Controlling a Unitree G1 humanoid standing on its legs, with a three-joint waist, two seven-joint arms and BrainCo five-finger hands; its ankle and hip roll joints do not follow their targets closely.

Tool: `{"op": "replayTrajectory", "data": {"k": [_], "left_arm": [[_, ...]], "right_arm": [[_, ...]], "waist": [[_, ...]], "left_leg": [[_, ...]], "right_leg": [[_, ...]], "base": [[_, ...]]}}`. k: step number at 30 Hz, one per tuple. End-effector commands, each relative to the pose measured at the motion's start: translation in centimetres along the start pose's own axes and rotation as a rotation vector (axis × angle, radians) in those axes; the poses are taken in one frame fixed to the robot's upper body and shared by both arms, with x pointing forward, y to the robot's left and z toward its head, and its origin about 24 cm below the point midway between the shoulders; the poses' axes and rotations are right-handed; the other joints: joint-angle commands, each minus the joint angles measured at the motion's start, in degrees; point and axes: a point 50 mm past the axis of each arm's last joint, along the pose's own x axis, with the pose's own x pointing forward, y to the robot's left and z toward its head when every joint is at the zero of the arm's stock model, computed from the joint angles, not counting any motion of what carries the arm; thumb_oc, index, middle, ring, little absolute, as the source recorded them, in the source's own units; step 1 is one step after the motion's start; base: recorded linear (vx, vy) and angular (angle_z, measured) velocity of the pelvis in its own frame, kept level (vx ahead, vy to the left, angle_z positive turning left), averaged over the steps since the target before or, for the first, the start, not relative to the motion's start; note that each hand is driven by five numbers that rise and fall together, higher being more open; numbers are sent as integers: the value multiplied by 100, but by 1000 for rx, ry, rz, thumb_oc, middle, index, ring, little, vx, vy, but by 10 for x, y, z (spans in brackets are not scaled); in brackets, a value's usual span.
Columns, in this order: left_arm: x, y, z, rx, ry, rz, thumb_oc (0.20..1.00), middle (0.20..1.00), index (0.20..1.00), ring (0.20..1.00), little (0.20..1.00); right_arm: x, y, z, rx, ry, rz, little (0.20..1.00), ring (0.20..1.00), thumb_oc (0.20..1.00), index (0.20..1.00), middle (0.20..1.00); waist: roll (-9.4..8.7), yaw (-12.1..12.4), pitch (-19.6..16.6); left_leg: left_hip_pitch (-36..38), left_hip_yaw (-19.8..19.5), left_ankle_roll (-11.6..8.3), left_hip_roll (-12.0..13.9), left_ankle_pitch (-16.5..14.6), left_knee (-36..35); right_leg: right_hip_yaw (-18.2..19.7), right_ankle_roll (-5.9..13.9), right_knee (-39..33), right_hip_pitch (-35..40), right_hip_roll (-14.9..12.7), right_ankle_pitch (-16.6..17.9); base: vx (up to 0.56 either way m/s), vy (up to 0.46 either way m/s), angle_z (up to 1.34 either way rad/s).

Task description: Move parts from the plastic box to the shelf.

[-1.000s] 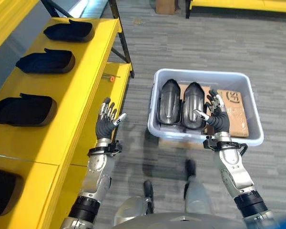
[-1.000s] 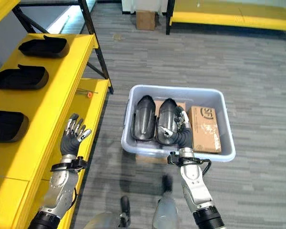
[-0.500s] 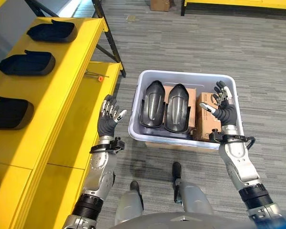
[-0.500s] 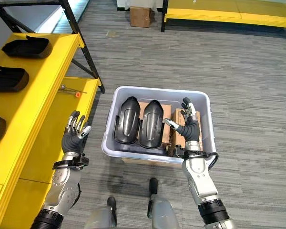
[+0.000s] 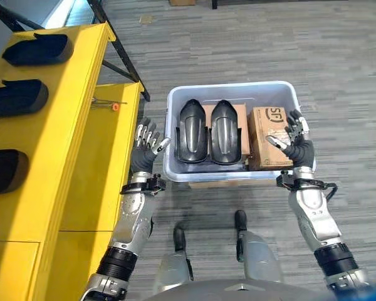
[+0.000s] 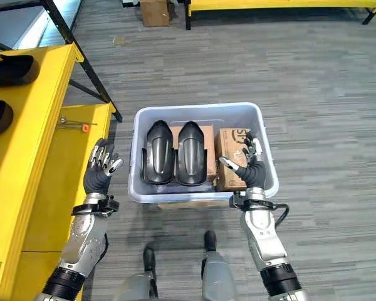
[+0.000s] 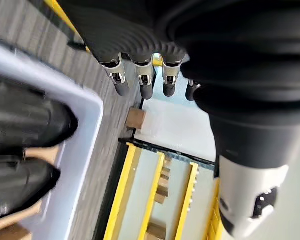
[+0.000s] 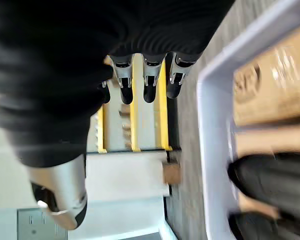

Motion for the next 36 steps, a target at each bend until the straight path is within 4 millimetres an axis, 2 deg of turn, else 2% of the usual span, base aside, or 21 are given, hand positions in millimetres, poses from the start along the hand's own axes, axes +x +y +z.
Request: {"op": "replayTrajectory", "data": {"k": [1, 4, 10, 12, 13, 15, 18, 22, 31, 32, 33, 36], "left_arm": [[-1, 9, 20, 62, -99, -2, 1000, 1000, 1000, 1000, 1000], [-2, 9, 19, 64, -91, 4, 1000, 1000, 1000, 1000, 1000], [-2, 6, 17, 58, -85, -4, 1000, 1000, 1000, 1000, 1000], [-1, 3, 16, 47, -85, -17, 1000, 1000, 1000, 1000, 1000], [3, -6, 18, 17, -101, -55, 1000, 1000, 1000, 1000, 1000], [5, -10, 19, 12, -105, -70, 1000, 1000, 1000, 1000, 1000], [11, -22, 23, -10, -127, -104, 1000, 1000, 1000, 1000, 1000], [24, -41, 33, -35, -190, -124, 1000, 1000, 1000, 1000, 1000], [28, -52, 35, -25, -195, -161, 1000, 1000, 1000, 1000, 1000], [28, -52, 35, -25, -196, -162, 1000, 1000, 1000, 1000, 1000], [29, -55, 38, -26, -211, -166, 1000, 1000, 1000, 1000, 1000], [31, -58, 38, -19, -215, -165, 1000, 1000, 1000, 1000, 1000]], "right_arm": [[5, 8, 19, 42, -100, 32, 1000, 1000, 1000, 1000, 1000], [1, 7, 15, 35, -79, 36, 1000, 1000, 1000, 1000, 1000], [3, 8, 1, 28, -19, 38, 1000, 1000, 1000, 1000, 1000], [11, 10, -6, 0, 9, 37, 1000, 1000, 1000, 1000, 1000], [27, 16, -6, -32, 8, 27, 1000, 1000, 1000, 1000, 1000], [31, 19, -5, -40, 3, 28, 1000, 1000, 1000, 1000, 1000], [44, 29, 3, -38, -28, 32, 1000, 1000, 1000, 1000, 1000], [72, 46, 19, -33, -75, -7, 1000, 1000, 1000, 1000, 1000], [96, 35, 43, -107, -165, -137, 1000, 1000, 1000, 1000, 1000], [96, 35, 44, -108, -166, -137, 1000, 1000, 1000, 1000, 1000], [98, 32, 55, -131, -225, -161, 1000, 1000, 1000, 1000, 1000], [94, 34, 66, -138, -291, -146, 1000, 1000, 1000, 1000, 1000]], "waist": [[-317, 72, -418], [-388, 27, -548], [-371, 19, -607], [-324, 41, -578], [-216, 110, -370], [-193, 129, -299], [-125, 165, -35], [38, 268, 472], [186, 297, 736], [186, 301, 737], [214, 270, 791], [206, 214, 814]], "left_leg": [[-108, -20, -69, 258, 92, 42], [19, 50, -69, 255, 82, -103], [112, 62, -109, 317, 127, -203], [65, 34, -147, 353, 162, -194], [-241, -30, -189, 411, 199, -60], [-349, -48, -194, 422, 204, 16], [-723, -103, -221, 451, 179, 298], [-1371, -125, -240, 419, 208, 581], [-1639, -73, -213, 316, 241, 561], [-1642, -71, -213, 315, 242, 560], [-1681, -52, -200, 290, 239, 532], [-1719, -37, -182, 262, 222, 520]], "right_leg": [[117, 656, -397, 791, -723, 91], [72, 694, -512, 837, -739, 148], [55, 670, -543, 866, -707, 118], [37, 640, -533, 823, -674, 93], [-22, 605, -454, 576, -637, 69], [-28, 594, -409, 495, -634, 63], [-66, 567, -252, 205, -639, 54], [-51, 588, -32, -429, -684, 156], [-5, 599, -25, -759, -747, 281], [-2, 599, -23, -765, -747, 282], [28, 601, -40, -834, -753, 315], [56, 605, -51, -899, -758, 335]], "base": [[37, 116, -10], [62, 24, -4], [39, -19, -5], [-24, -65, 0], [-77, -79, 0], [-84, -47, 4], [-133, -34, 5], [-154, 11, 10], [-18, 11, 1], [-12, 35, 1], [0, 0, 0], [8, 23, -11]]}}
